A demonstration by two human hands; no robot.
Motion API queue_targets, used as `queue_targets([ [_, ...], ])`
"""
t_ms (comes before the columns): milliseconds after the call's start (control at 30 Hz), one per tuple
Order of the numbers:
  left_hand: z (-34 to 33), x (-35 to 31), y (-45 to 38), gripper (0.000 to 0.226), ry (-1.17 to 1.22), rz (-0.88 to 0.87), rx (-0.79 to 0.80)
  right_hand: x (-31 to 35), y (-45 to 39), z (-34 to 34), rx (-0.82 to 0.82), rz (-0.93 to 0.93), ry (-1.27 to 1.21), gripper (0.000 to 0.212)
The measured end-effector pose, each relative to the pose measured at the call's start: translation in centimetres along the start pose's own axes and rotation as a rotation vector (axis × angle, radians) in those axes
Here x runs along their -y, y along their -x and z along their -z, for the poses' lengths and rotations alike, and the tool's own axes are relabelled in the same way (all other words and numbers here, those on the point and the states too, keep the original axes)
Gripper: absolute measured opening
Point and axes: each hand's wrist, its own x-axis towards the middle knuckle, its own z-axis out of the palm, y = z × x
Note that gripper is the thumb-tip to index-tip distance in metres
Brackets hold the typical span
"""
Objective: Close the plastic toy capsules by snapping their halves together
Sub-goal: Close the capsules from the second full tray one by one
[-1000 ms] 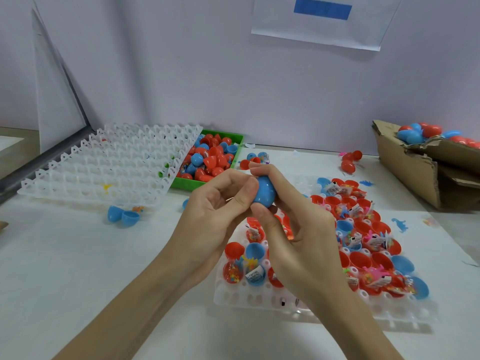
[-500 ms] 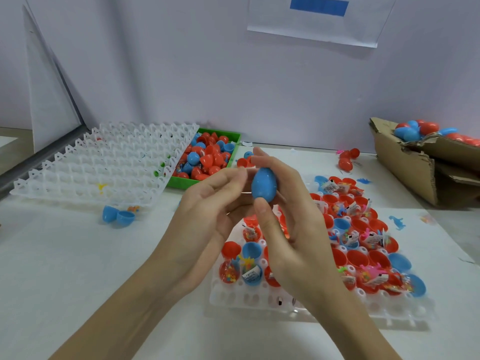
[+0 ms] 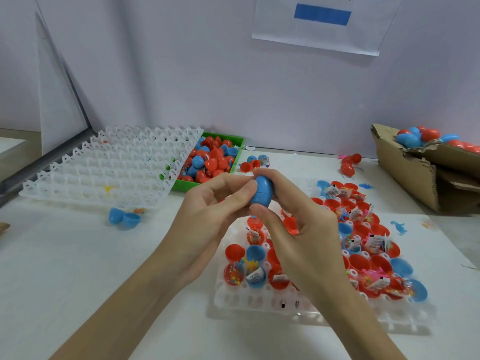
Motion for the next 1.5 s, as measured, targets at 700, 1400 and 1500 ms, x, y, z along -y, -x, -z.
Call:
queue_targets([
  [700, -0.4, -0.1, 0.3, 0.019, -0.221, -0.022, -0.084, -0.5, -0.3, 0.0, 0.009, 0.059, 0.283, 0.056],
  [1400, -0.5, 0.8, 0.1, 0.031, -0.078, 0.079, -0.118, -0.6, -0.5, 0.5, 0.046, -0.057, 0.142, 0.05],
  [1500, -0.6, 0.8, 0.4, 0.021, -0.177, 0.011, -0.147, -0.5, -0.6, 0.8, -0.021, -0.036, 0.222, 0.047],
])
